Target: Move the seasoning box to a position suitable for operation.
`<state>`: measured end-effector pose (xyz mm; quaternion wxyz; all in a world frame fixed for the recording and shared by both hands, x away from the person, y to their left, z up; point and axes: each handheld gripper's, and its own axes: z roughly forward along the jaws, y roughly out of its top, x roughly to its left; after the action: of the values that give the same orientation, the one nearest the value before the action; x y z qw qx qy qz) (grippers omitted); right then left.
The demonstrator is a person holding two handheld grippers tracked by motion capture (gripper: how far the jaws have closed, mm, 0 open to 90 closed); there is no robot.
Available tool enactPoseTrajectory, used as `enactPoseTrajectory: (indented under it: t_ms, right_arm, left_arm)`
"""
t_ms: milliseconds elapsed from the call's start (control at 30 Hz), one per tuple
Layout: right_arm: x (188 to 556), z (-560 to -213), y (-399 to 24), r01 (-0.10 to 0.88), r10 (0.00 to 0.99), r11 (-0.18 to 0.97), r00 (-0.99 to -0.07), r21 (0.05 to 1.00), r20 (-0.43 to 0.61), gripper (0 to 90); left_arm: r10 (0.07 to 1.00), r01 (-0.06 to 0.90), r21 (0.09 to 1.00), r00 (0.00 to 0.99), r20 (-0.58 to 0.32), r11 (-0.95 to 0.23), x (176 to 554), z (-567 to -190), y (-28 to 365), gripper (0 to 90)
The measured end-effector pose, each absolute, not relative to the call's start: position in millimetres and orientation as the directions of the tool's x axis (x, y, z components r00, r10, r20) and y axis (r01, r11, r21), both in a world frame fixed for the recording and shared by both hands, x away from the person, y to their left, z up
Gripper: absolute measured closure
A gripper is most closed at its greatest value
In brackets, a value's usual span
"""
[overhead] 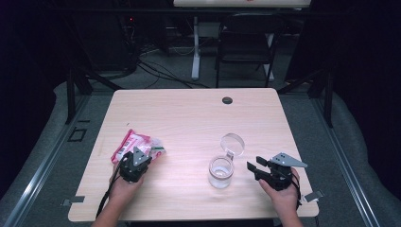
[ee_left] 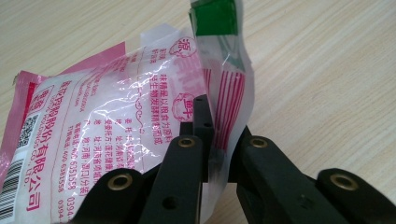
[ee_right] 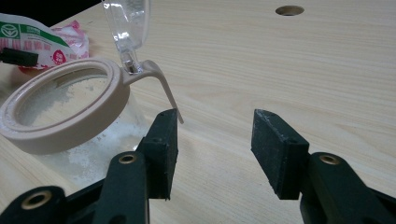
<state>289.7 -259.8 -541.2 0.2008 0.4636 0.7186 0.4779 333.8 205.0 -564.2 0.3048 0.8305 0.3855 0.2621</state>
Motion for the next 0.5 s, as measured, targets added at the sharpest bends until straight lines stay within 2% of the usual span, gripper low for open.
enactPoseTrajectory:
  t_ms: [500]
  right_arm:
    - [289.3, -540.7, -260.1, 0.472, 0.856, 0.109, -0.492, 0.875, 0.159, 50.9]
  left_arm:
    - [0.826, 0.495, 0.733, 0.54, 0.162, -0.467, 334.0, -559.0, 210.4, 90.0]
